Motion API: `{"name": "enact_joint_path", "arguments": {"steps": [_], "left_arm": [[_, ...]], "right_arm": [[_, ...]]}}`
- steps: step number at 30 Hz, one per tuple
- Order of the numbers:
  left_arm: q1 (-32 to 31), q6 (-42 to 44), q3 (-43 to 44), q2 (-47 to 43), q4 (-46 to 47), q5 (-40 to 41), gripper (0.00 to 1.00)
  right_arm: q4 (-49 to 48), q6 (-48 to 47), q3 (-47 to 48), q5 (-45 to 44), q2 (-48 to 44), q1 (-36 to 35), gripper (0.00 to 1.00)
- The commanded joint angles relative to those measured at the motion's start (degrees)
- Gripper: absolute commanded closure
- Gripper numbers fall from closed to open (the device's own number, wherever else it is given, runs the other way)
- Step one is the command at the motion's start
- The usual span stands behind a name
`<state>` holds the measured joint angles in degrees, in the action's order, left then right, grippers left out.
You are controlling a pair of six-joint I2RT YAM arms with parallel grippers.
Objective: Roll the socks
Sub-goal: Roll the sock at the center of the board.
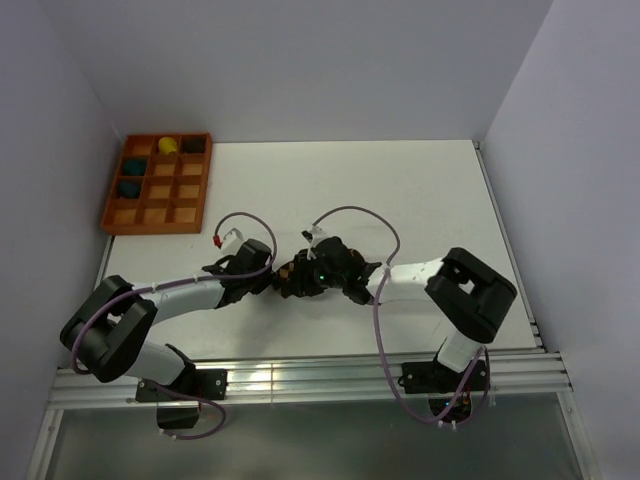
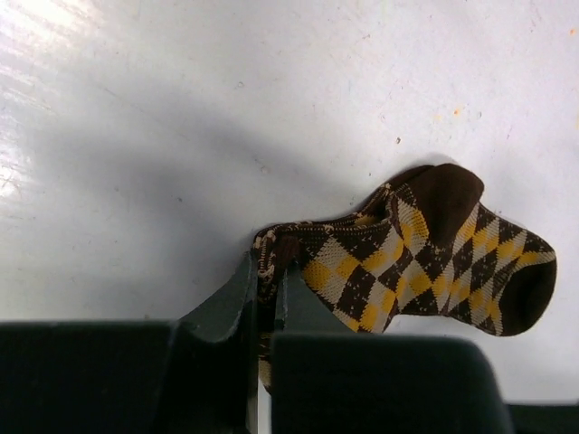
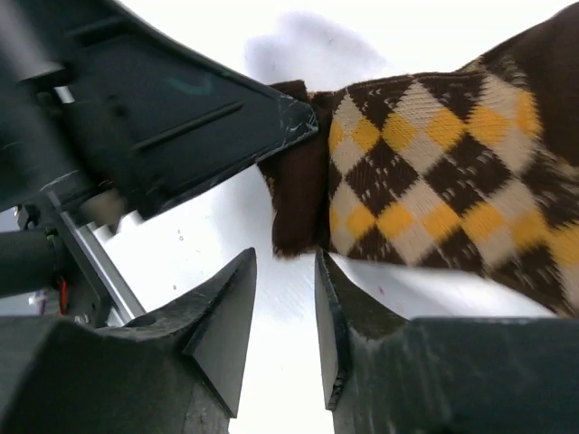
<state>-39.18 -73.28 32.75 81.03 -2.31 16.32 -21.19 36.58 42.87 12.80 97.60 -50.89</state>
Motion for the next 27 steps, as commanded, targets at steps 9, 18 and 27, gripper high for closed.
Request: {"name": "enact_joint_path", "arguments": {"steps": [9,18,27], "left_arm": [[-0.37,5.6,2.23,2.02,-2.79,2.14,1.0],[-0.46,13.14,2.4,-0.96,-2.35,1.18,1.0],[-0.55,20.28,2.67,-2.82,-4.29,1.53,1.0]], "right_arm": [[5.98,-0.37,-1.57,-12.53,-5.41,6.14,0.61],[8.44,0.25,1.95,-13.07,2.4,12.48,0.6],[10.82,-2.29,5.55,-10.6,5.84,15.03,0.6]]}}
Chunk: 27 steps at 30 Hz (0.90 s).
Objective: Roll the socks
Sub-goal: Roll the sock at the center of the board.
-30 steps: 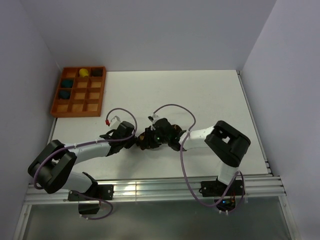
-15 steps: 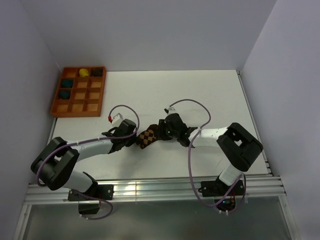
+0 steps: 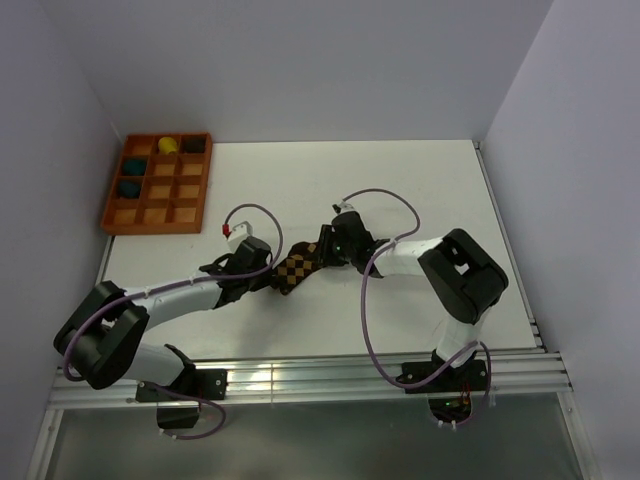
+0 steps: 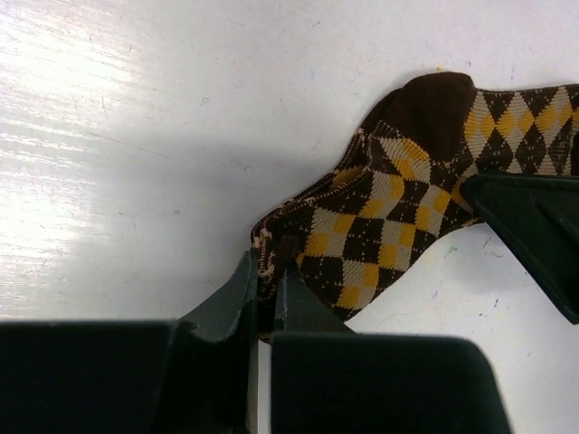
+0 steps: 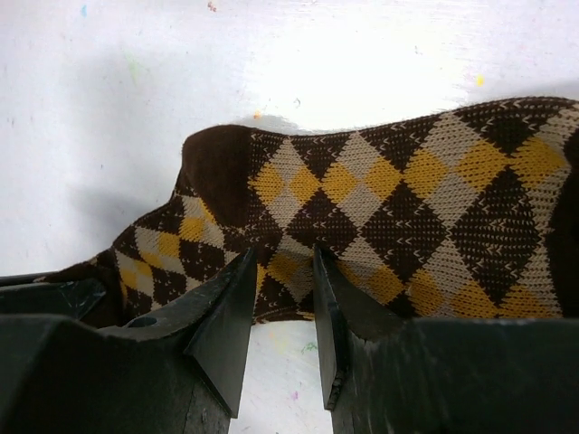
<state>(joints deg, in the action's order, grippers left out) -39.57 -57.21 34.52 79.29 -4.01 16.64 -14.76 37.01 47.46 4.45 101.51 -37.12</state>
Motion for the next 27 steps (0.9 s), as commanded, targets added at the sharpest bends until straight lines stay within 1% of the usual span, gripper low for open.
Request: {"name": "enact_joint_path", "arguments": {"steps": [1,5,8,9,11,13,15,19,22,27], "left_arm": [[-0.15,3.86,0.72,-0.63,-2.23,1.2,1.0],[-0.33,1.41,2.47,4.8,-3.63,1.99,1.0],[-1.21,0.52,4.76,8.06,-5.21,2.86,1.0],[-1.56,0.35,5.2,8.6,-5.57,2.87,1.0],[-1.91,0.0,6.08,9.22,-6.09,2.87,1.0],[-2.0,-0.36,6.78,9.48,-6.88,2.95,1.0],[-2.09,-0.53,6.96,9.4,-7.41,3.13,1.0],[-2.09,-0.71,7.05,9.31,-7.68,2.96,1.0],[-2.18,-0.8,6.96,9.48,-7.85,2.78,1.0],[-2.26,-1.24,6.87,9.31,-7.85,2.6,1.0]], "right_arm": [[3.7,-3.26,1.14,-0.86,1.76,1.35,0.61],[1.85,-7.64,0.7,1.44,-0.61,0.74,0.61],[0.71,-11.25,-0.35,-0.31,-4.29,-0.84,0.6],[-0.08,-12.05,-1.05,-1.1,-5.7,-2.5,0.6],[-3.85,-13.71,-4.03,-2.24,-9.2,-4.35,0.6],[-8.76,-14.25,-7.54,-2.69,-11.07,-7.16,0.58],[-11.33,-14.78,-9.31,-4.18,-12.65,-9.27,0.57],[-19.14,-13.9,-12.74,-4.36,-13.01,-14.1,0.55],[-20.91,-14.07,-12.22,-6.03,-11.61,-16.65,0.54],[-20.57,-13.9,-9.76,-6.9,-8.53,-18.51,0.54]]}}
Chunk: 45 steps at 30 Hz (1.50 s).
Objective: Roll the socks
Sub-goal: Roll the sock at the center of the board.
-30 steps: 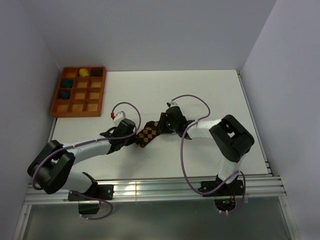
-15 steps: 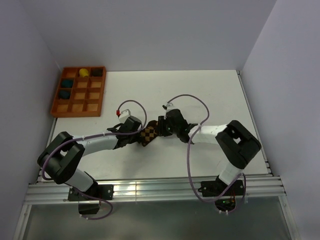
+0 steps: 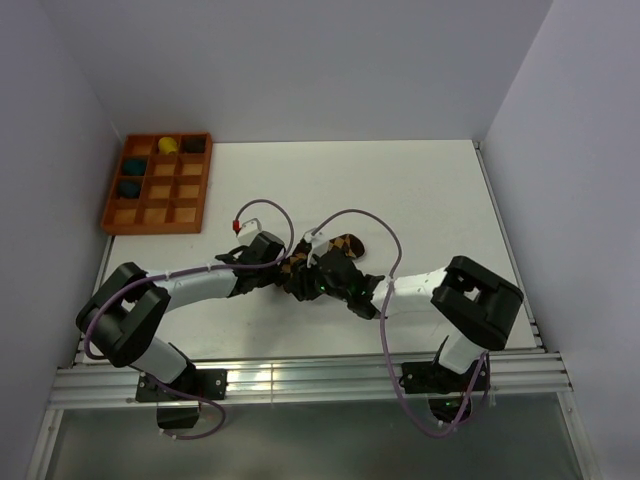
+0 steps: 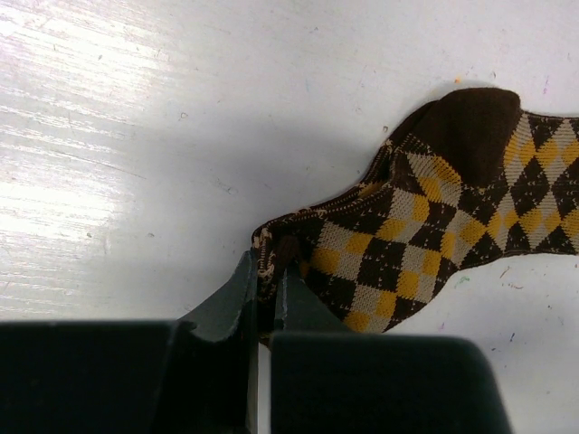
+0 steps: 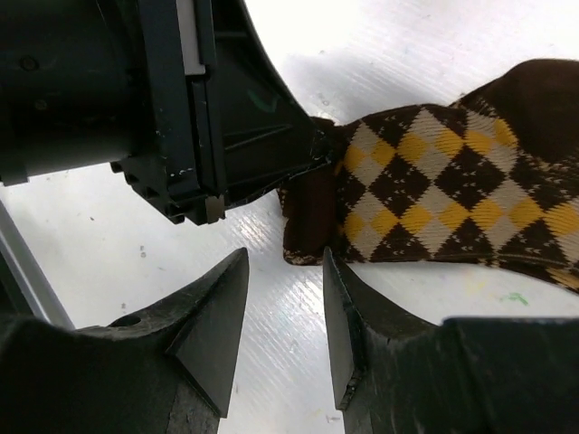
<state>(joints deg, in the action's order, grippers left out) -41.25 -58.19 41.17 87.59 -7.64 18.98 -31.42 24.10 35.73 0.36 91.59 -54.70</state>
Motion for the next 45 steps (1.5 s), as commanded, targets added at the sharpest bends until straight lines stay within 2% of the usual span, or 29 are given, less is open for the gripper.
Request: {"name": "enact_joint_path", "arguments": {"steps": [1,11,14,17,18,20,21,25,26,30,34,35,45], "left_arm": [[-0.58,-0.17,0.23,0.92,-4.31,0.27,1.0],[-0.67,-0.52,-0.12,0.83,-3.52,-0.61,1.0],[-0.67,-0.6,-0.56,0.74,-3.0,-0.88,1.0],[-0.76,-0.96,-1.0,0.21,-2.56,-0.96,1.0],[-0.67,-1.13,-1.26,0.04,-2.21,-1.05,1.0],[-0.76,-1.48,-1.7,-1.1,-1.59,-0.97,0.96],[-0.76,-1.66,-2.23,-1.54,-1.42,-1.05,0.95],[-0.76,-2.1,-2.41,-3.65,-1.41,-0.35,0.89],[-0.76,-2.27,-2.49,-4.0,-1.41,-0.26,0.84],[-0.76,-3.15,-3.63,-7.16,-0.71,0.18,0.7],[-0.76,-3.94,-5.74,-11.73,1.39,0.35,0.56],[-0.76,-4.03,-6.36,-12.53,2.09,0.44,0.5],[-0.58,-6.67,-14.35,-18.07,12.81,0.0,0.48]], "right_arm": [[-4.7,-0.98,1.98,-3.17,1.92,-1.11,0.54],[-4.26,-0.63,4.26,-4.23,6.05,-1.82,0.55],[-4.0,0.16,5.23,-4.75,7.28,-1.9,0.59],[-2.95,1.82,6.11,-5.02,8.43,-1.82,0.76],[-3.29,3.22,5.68,-5.02,8.52,-1.82,0.87],[-2.78,5.07,5.15,-5.19,8.6,-1.55,0.98],[-2.25,5.78,4.97,-4.41,8.6,-1.38,1.0],[-0.75,10.52,3.83,-4.41,9.04,-0.41,1.0],[-1.01,11.75,2.61,-3.88,8.96,0.46,1.0],[-1.89,18.16,-0.04,-0.63,8.6,4.42,1.0],[-0.31,20.64,0.4,3.85,9.92,7.32,1.0],[-0.05,20.81,1.09,5.6,10.79,7.76,1.0],[11.11,15.64,8.3,9.48,12.12,10.84,1.0]]}}
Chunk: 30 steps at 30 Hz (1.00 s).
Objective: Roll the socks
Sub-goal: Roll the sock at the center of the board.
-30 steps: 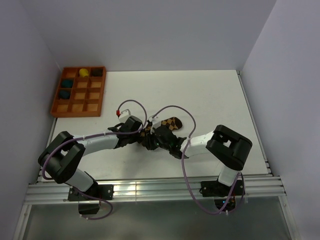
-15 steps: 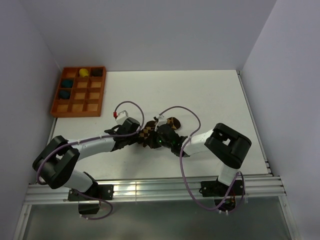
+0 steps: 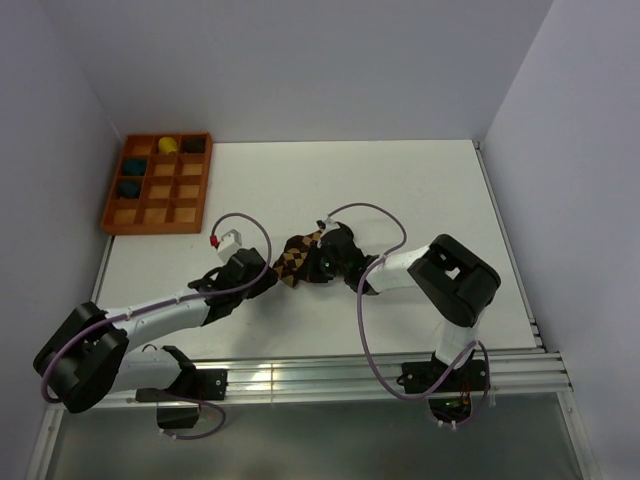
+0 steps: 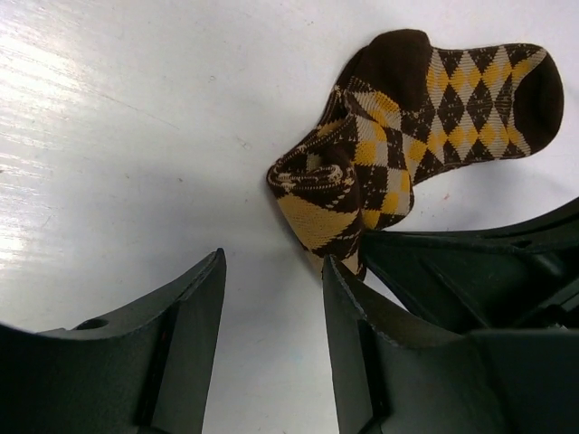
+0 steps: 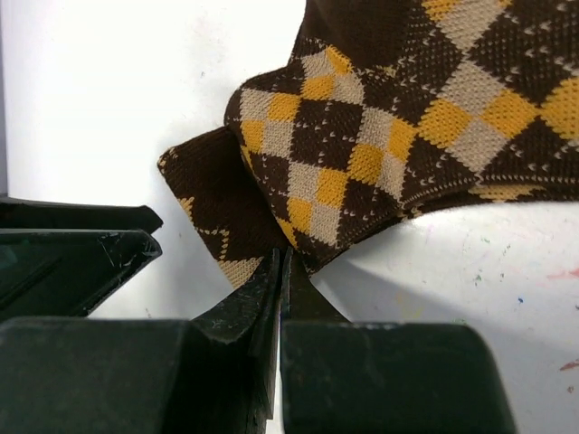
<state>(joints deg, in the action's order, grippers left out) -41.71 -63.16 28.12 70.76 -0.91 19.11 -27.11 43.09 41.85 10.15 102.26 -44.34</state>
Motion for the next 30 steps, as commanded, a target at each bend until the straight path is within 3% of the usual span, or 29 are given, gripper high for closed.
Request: {"name": "enact_joint_path", "arguments": {"steps": [1,14,30], "left_arm": [[-0.12,-2.06,-1.49,-0.81,6.96,0.04,0.48],[3.21,-8.39,-6.15,2.01,17.34,-1.18,0.4],[5.68,-8.74,-5.35,9.83,23.67,-4.17,0.46]], "right_arm": [[7.42,-3.8,2.54,-0.83,1.45,0.48,1.0],[17.17,-11.8,10.53,-0.39,2.95,-0.93,1.0],[19.38,-12.42,13.53,1.27,4.62,-1.37,1.0]]}}
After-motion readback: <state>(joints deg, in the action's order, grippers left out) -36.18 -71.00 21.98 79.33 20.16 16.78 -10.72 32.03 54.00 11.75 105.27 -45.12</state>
